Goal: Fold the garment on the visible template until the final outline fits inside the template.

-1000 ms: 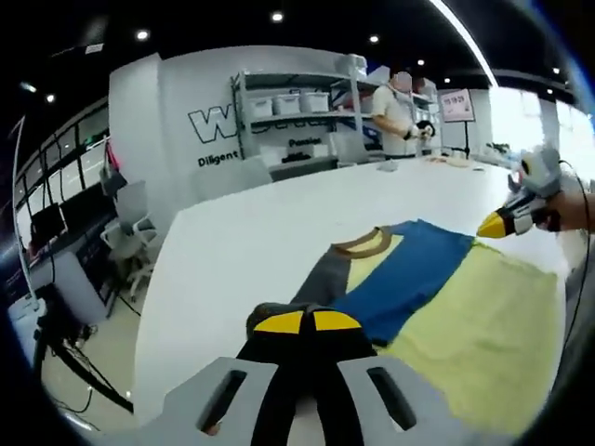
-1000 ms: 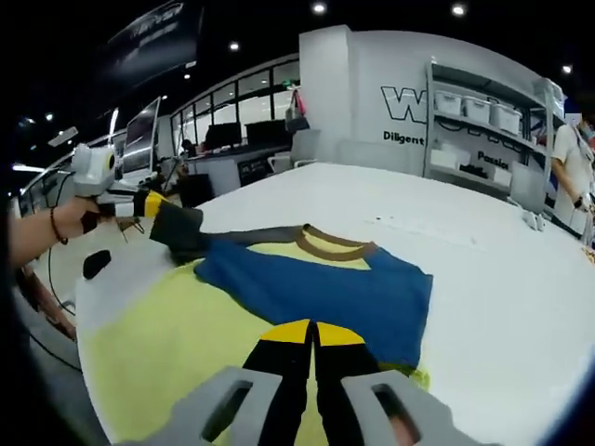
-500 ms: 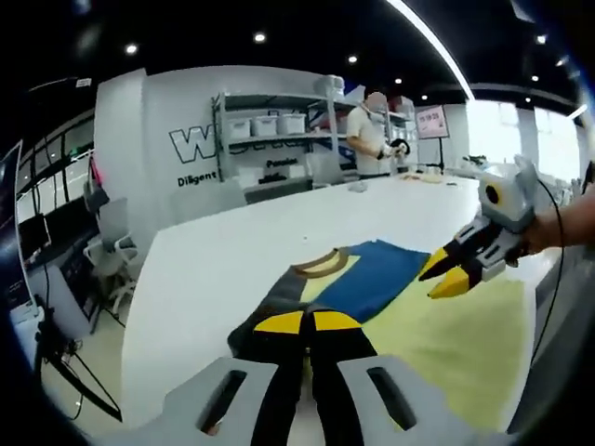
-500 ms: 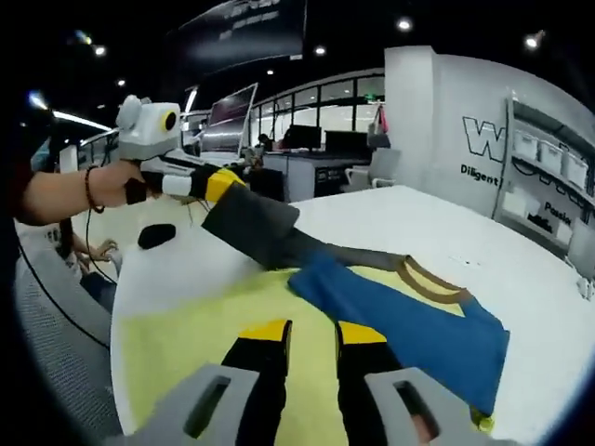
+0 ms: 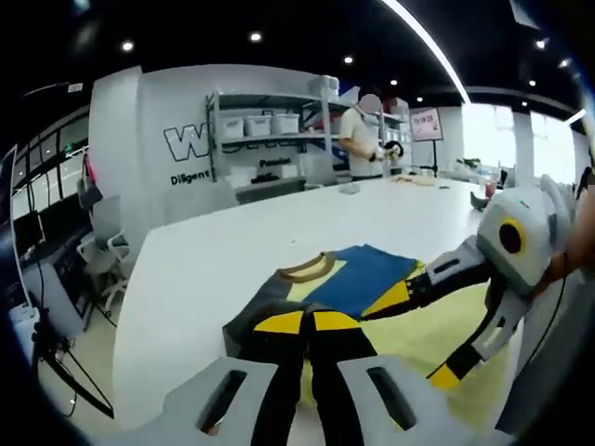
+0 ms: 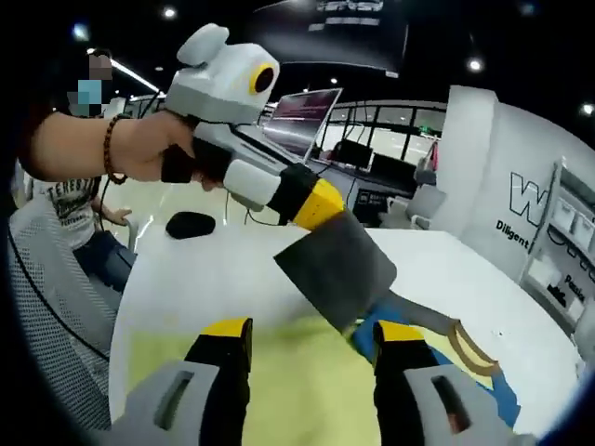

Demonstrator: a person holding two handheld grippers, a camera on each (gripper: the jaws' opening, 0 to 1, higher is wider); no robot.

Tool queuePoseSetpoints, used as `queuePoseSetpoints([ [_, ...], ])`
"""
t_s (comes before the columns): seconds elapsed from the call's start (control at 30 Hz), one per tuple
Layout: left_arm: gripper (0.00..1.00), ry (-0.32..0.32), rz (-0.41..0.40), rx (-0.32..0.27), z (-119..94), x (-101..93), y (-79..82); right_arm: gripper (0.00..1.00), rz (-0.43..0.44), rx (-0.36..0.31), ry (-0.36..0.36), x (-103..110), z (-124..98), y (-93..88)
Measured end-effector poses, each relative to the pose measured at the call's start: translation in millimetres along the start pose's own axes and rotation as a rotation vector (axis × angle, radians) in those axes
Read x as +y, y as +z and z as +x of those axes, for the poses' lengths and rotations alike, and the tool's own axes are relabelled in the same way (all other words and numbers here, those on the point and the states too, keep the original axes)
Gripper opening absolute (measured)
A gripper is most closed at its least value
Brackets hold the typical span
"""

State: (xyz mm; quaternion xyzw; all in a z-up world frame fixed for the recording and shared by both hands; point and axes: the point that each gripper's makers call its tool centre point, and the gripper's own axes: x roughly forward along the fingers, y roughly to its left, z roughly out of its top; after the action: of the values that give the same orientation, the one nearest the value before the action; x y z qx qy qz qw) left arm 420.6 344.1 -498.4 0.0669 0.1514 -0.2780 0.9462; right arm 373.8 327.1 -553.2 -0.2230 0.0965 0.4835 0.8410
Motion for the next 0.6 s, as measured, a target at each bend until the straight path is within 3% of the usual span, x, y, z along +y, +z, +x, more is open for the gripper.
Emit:
queuePoseSetpoints([
  [0.07, 0.00, -0.001, -0.006, -0.002, 0.1, -2.1, 3.1, 0.49, -0.104, 0.014, -0.060, -3.4, 4.0, 1.1],
  [0.1, 0.00, -0.002, -0.011, -0.003, 0.5, -3.0, 4.7, 0.49, -0.116, 0.018, -0.076, -3.4, 6.0, 1.1],
  [0.2, 0.00, -0.008, -0.027, -0.008, 2.7, -5.5, 8.9, 0.43, -0.104, 0.015, -0.085, -1.3, 12.9, -0.8],
  [0.43, 0.00, -0.021, -0.039, -0.011, 3.2, -9.4, 14.8, 0.25, -0.099, -0.006, -0.172, -27.5, 6.7, 2.2],
  [0.53, 0.00, -0.023, -0.039, -0.007, 3.2, -10.0, 16.4, 0.24, -0.104, -0.019, -0.208, -37.9, 2.7, 6.4],
  [0.6, 0.00, -0.026, -0.040, -0.010, 3.2, -10.4, 18.0, 0.15, -0.102, -0.026, -0.208, -39.9, 1.0, 9.0],
])
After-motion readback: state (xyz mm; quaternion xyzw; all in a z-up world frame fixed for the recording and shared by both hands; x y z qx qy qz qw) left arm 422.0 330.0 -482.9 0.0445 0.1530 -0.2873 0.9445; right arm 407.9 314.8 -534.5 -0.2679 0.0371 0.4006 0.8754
